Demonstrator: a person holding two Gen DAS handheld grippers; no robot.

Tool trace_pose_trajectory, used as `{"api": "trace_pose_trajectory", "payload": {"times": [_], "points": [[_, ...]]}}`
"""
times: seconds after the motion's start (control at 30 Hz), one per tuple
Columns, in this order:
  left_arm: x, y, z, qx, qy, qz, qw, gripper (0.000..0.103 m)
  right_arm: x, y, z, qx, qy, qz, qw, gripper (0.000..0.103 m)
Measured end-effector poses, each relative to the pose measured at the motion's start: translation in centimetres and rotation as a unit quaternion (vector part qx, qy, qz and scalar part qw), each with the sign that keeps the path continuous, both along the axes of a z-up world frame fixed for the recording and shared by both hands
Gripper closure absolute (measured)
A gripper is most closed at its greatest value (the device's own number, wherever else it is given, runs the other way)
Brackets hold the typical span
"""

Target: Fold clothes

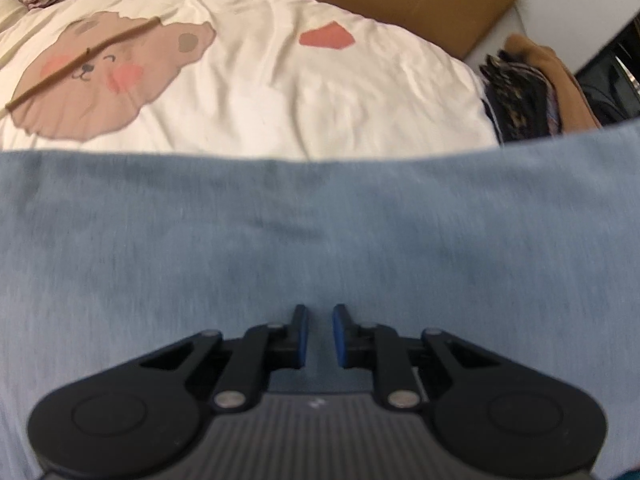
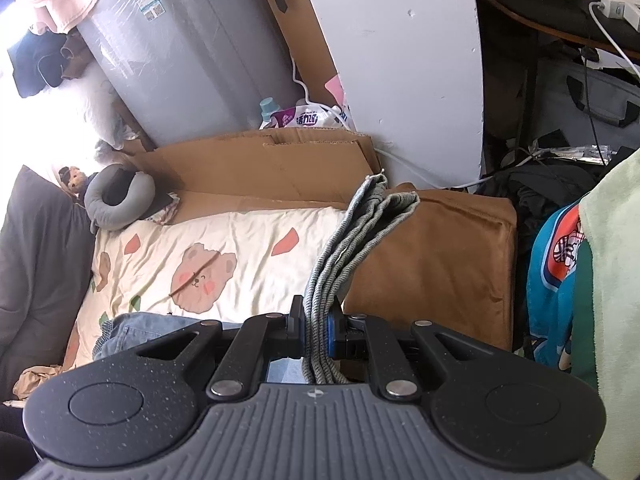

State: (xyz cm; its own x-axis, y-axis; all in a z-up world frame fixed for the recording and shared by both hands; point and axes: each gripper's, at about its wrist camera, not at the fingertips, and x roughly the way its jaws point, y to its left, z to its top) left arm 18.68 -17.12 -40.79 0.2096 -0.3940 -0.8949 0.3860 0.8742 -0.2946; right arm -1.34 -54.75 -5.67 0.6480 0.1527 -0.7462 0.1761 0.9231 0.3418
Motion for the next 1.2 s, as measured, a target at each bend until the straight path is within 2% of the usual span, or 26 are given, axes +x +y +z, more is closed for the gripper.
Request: {"api": "trace_pose_trajectory", "payload": {"times": [0.13, 0.3, 0.43, 0.47, 0.53, 0.63, 0.67, 0.73, 0.9, 1.07, 1.2], "points": [[2.9, -1.5, -0.2, -0.002, 0.000, -0.001, 1.0000, 0.088, 0.4, 0.2, -0.1, 0.005, -0.001, 0.001, 1.000, 0.094], [4.6, -3.7, 0.7, 0.005, 0.001, -0.008, 1.0000, 0.088, 0.8, 0.5, -0.2, 0.012, -0.003, 0.004, 1.000, 0.094], [6.3, -6.3, 0.8, 0.030, -0.003, -0.025, 0.9992, 0.088, 1.5, 1.5, 0.3, 0.022, -0.010, 0.014, 1.000, 0.094], [6.4, -6.8, 1.2, 0.047, -0.010, -0.049, 0.9977, 0.085, 1.7, 1.8, 0.5, 0.025, -0.012, 0.016, 0.999, 0.094], [6.5, -7.2, 2.6, 0.070, -0.034, -0.086, 0.9933, 0.066, 2.0, 2.3, 0.7, 0.032, -0.014, 0.017, 0.999, 0.094], [7.3, -6.2, 5.6, 0.077, -0.073, -0.112, 0.9880, 0.048, 2.6, 3.1, 1.1, 0.043, -0.013, 0.011, 0.999, 0.094], [7.8, -5.8, 6.6, 0.080, -0.078, -0.115, 0.9871, 0.045, 2.7, 3.4, 1.2, 0.047, -0.013, 0.009, 0.999, 0.094], [8.8, -4.9, 8.5, 0.085, -0.078, -0.120, 0.9860, 0.032, 3.0, 4.2, 1.5, 0.048, -0.014, 0.012, 0.999, 0.094], [10.2, -1.5, 13.3, 0.078, -0.083, -0.141, 0.9834, 0.014, 3.7, 5.8, 2.5, 0.054, -0.016, 0.021, 0.998, 0.094], [10.9, 2.3, 17.5, 0.076, -0.095, -0.150, 0.9811, 0.014, 4.9, 7.6, 3.6, 0.057, -0.009, 0.029, 0.998, 0.094], [10.3, 5.1, 19.7, 0.074, -0.092, -0.143, 0.9826, 0.014, 6.0, 9.5, 4.7, 0.056, -0.005, 0.040, 0.998, 0.094]]}}
